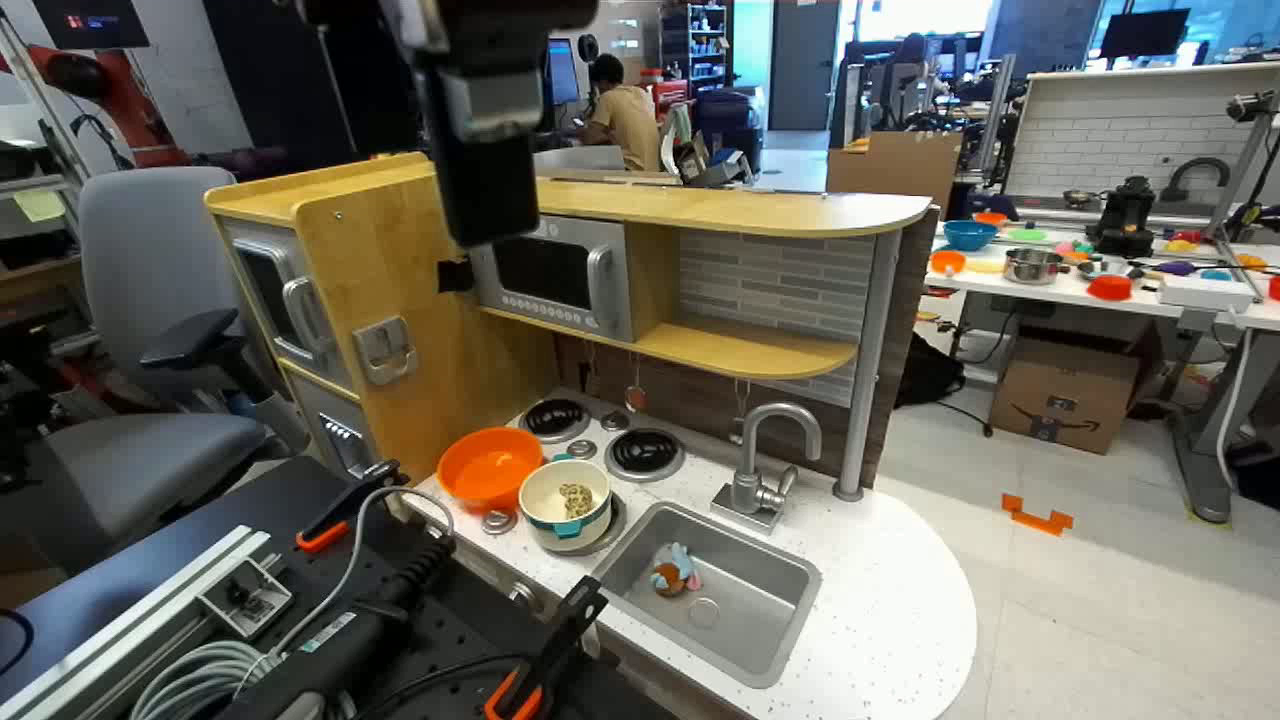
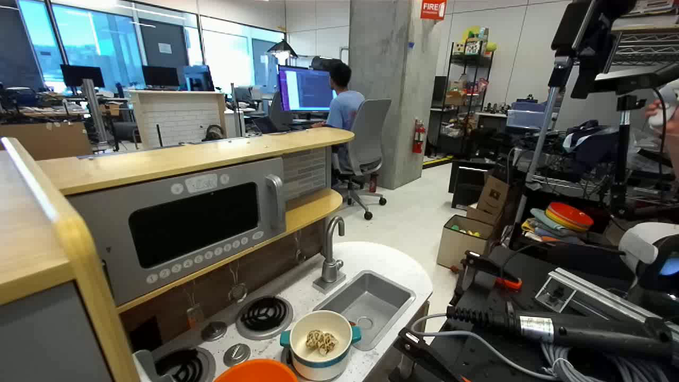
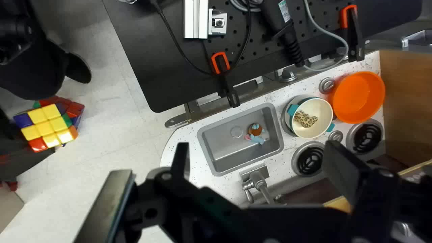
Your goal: Pick up the plush toy in the sink and put it in the orange bowl
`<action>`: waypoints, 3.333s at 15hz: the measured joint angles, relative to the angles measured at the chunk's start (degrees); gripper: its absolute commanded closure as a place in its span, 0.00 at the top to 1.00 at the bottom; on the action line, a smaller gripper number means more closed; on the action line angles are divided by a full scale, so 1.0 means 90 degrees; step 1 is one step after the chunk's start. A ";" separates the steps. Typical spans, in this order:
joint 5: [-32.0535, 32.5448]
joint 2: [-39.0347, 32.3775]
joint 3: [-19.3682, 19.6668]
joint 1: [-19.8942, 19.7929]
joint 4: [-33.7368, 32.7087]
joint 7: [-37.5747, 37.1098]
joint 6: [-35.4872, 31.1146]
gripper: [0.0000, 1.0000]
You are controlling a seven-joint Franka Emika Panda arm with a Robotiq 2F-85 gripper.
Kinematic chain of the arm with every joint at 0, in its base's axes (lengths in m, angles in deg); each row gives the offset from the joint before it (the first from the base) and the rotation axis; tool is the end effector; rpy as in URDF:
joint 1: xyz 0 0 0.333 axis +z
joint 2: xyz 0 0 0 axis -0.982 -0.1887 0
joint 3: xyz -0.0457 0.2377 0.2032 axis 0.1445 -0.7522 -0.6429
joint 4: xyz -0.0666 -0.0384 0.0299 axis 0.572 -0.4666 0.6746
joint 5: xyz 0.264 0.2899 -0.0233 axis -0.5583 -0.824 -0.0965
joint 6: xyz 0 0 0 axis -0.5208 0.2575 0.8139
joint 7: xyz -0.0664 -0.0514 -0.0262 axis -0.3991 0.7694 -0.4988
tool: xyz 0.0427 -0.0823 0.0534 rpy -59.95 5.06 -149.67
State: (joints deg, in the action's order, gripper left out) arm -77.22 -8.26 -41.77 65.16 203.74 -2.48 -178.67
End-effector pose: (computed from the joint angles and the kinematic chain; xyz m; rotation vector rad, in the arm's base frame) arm 0.2756 -0.1941 0.4568 -2.9762 0.4032 -0.0620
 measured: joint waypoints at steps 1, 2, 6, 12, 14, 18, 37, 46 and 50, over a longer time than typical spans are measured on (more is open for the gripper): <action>0.0000 0.0000 0.0000 0.0000 0.0000 0.0000 0.0000 1.00; 0.0000 0.0000 0.0000 0.0000 0.0000 0.0000 0.0000 1.00; 0.0000 0.0000 0.0000 0.0000 0.0000 0.0000 0.0000 1.00; 0.0000 0.0000 0.0000 0.0000 0.0000 0.0000 0.0000 1.00; 0.0000 0.0000 0.0000 0.0000 0.0000 0.0000 0.0000 1.00; 0.0000 0.0000 0.0000 0.0000 0.0000 0.0000 0.0000 1.00; 0.0000 0.0000 0.0000 0.0000 0.0000 0.0000 0.0000 1.00; -0.0008 -0.0020 -0.0025 0.0000 0.0326 -0.0005 -0.0595 1.00; -0.0008 -0.0221 -0.0052 0.0005 0.0798 -0.0005 -0.1715 1.00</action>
State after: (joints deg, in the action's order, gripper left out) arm -77.29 -10.25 -42.24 65.21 210.93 -2.52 -194.11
